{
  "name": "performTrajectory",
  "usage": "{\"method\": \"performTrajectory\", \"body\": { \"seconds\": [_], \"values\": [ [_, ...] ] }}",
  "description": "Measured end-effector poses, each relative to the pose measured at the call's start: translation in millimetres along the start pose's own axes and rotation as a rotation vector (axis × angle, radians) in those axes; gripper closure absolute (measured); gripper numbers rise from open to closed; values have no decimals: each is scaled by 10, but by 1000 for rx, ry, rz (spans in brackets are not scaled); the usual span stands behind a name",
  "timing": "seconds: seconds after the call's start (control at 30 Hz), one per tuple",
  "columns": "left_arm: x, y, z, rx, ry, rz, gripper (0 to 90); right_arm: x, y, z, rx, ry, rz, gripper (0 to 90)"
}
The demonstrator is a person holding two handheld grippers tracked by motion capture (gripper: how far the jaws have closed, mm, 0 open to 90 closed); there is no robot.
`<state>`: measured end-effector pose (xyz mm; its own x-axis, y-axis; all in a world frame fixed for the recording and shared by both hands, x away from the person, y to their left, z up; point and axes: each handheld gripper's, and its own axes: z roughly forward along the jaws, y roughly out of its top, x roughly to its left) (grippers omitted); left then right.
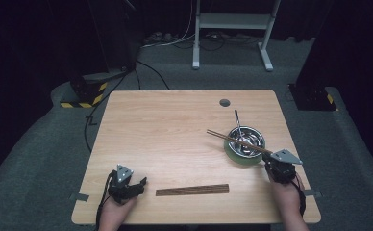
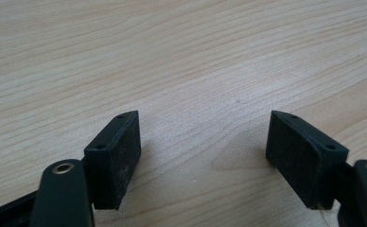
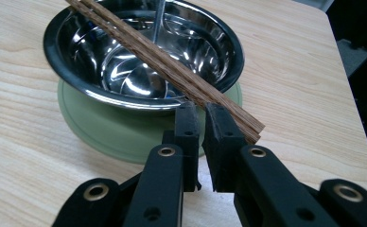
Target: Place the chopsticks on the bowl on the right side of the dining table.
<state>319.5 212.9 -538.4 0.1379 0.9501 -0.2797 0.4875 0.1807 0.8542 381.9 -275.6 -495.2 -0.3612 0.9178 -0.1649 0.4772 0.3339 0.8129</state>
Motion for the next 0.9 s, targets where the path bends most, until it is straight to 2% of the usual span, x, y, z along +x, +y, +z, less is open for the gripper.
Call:
{"method": "performTrajectory", "body": {
  "seconds": [0.03,0.13,0.17,0.2,0.27,0.33,0.37,0.4,0.5,0.57,0.7,0.73,0.83,0.9],
  "values": [
    [-7,2,4,-1,4,-23,271,-11,5,4,1,-1,-1,838],
    [-3,3,2,2,4,-20,272,-61,29,38,14,-7,-18,839],
    [-16,2,14,-13,4,-42,270,-76,39,48,12,-11,-12,839],
    [7,7,10,-6,-5,-15,269,-92,47,52,16,-11,-12,840],
    [14,16,19,-10,-11,-29,274,-137,85,92,22,-29,-23,840],
    [54,32,20,1,-19,-6,293,-173,108,124,33,-25,-37,840],
    [59,40,31,-2,-19,-12,296,-192,116,141,33,-22,-43,840],
    [82,72,42,18,1,5,296,-200,123,155,38,-22,-37,840],
    [94,151,87,35,34,-1,347,-222,130,185,36,-20,-40,839],
    [67,220,93,36,31,11,357,-227,133,204,36,-18,-49,839],
    [-130,396,154,-13,0,5,363,-255,133,266,39,-10,-57,840],
    [-196,455,171,-8,-7,33,370,-262,133,279,41,-12,-58,839],
    [-400,568,244,-28,-39,41,381,-301,131,300,36,-2,-62,838],
    [-581,633,309,-39,-73,62,383,-321,124,304,38,-1,-64,836]
  ]
}}
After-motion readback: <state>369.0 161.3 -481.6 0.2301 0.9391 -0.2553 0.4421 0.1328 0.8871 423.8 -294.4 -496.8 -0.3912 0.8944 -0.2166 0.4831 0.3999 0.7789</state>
